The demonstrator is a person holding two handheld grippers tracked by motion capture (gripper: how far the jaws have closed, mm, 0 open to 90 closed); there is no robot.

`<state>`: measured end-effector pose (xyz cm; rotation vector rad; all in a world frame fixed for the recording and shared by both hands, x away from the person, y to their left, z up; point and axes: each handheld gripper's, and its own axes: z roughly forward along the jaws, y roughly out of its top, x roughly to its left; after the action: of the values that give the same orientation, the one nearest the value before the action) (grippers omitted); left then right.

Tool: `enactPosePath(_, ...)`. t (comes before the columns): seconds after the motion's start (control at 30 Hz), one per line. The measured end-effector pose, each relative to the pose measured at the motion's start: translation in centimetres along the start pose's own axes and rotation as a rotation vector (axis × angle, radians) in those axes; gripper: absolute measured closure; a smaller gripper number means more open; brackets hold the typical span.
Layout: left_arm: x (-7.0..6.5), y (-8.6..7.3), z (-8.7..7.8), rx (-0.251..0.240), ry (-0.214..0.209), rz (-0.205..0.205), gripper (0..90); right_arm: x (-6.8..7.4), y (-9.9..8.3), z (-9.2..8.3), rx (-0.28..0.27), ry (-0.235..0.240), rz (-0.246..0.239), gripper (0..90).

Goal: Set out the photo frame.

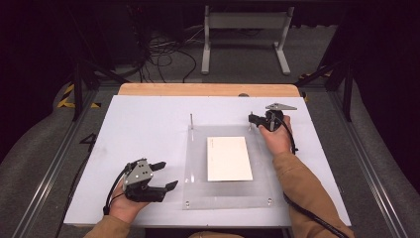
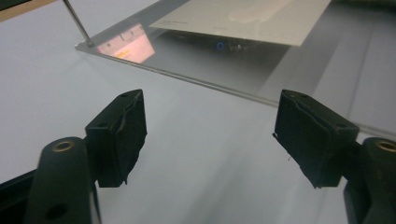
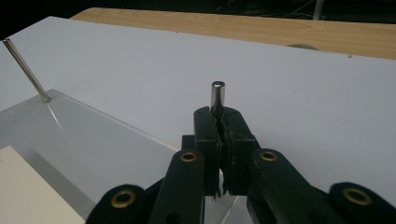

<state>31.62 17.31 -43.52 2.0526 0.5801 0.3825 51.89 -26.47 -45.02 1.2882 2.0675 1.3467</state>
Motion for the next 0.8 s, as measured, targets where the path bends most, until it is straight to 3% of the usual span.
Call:
enactPosePath(0.03,0.0,0.0,0.0,0.0,0.0,0.0,23.3,0.0,0.0,0.0,0.0,0.001,0.004,85.9)
enactPosePath(0.13,-0.2,-0.3,0.3,0.015,0.001,0.053,22.2,-0.1,0.1,0.1,0.006,0.0,0.013,86.0)
enactPosePath(0.17,-0.2,-0.6,0.5,0.014,0.006,0.089,19.9,0.0,0.2,0.1,0.01,-0.007,0.019,86.0)
enactPosePath(0.3,-0.1,-0.9,0.8,0.001,0.002,0.095,17.6,0.0,0.3,0.2,0.011,-0.009,0.038,86.0)
enactPosePath(0.37,-0.3,-0.8,1.0,-0.006,-0.005,0.119,15.9,-0.1,0.3,0.3,0.01,-0.005,0.05,85.9)
enactPosePath(0.47,-1.1,-0.7,1.7,-0.022,0.014,0.207,11.8,-0.2,0.3,0.4,0.011,-0.003,0.062,85.9)
enactPosePath(0.6,-1.9,0.3,2.4,-0.071,0.034,0.275,9.2,-0.2,0.4,0.4,0.012,-0.003,0.069,85.9)
enactPosePath(0.63,-2.3,0.8,2.5,-0.091,0.046,0.307,8.8,-0.3,0.3,0.4,0.012,-0.002,0.071,85.9)
enactPosePath(0.8,-3.0,1.7,3.0,-0.131,0.039,0.327,9.6,-0.3,0.3,0.4,0.01,0.0,0.067,85.8)
